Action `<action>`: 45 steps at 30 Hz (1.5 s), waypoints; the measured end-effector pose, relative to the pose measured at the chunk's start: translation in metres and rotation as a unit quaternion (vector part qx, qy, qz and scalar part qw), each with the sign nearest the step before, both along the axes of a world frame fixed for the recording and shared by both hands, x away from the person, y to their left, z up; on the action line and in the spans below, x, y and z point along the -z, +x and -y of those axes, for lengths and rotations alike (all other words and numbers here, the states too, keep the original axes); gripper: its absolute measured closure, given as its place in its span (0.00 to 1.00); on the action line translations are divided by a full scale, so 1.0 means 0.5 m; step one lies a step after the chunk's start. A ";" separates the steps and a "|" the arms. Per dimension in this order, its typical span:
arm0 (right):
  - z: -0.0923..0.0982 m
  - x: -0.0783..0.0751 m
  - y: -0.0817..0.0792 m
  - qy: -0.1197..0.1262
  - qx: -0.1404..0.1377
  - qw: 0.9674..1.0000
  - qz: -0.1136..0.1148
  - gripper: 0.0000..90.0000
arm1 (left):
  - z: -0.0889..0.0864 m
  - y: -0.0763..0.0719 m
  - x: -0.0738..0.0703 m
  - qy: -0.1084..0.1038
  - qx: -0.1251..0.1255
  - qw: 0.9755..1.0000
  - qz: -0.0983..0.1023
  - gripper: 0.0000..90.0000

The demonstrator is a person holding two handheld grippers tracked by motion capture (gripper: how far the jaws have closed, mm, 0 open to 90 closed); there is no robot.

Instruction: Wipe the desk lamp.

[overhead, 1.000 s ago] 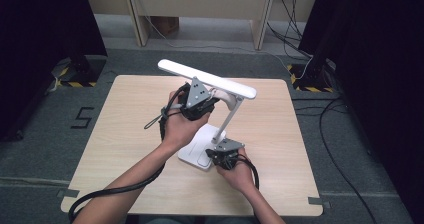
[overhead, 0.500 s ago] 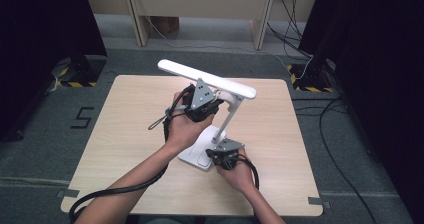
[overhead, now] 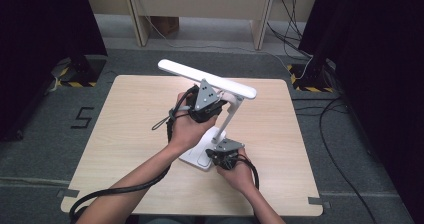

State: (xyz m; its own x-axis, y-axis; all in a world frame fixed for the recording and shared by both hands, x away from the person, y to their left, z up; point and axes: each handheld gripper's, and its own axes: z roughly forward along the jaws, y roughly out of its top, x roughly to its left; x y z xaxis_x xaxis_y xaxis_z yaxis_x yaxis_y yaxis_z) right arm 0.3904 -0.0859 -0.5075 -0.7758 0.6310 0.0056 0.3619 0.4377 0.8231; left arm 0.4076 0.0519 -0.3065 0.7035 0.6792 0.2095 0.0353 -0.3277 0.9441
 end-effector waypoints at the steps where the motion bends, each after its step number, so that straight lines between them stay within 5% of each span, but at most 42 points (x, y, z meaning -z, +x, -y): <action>1: 0.000 0.000 0.000 0.000 0.000 1.000 0.000 1.00 | 0.000 0.000 0.000 0.000 0.000 1.000 0.000 0.90; 45: 0.000 0.000 0.000 0.001 0.002 1.000 0.002 1.00 | 0.018 -0.013 0.025 0.009 0.019 1.000 0.020 0.90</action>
State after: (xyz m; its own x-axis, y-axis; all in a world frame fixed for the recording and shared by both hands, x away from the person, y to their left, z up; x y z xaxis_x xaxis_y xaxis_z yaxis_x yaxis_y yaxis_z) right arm 0.3905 -0.0860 -0.5078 -0.7739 0.6333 0.0043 0.3602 0.4345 0.8255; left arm 0.4011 0.0430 -0.3190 0.7190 0.6486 0.2500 -0.0155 -0.3446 0.9386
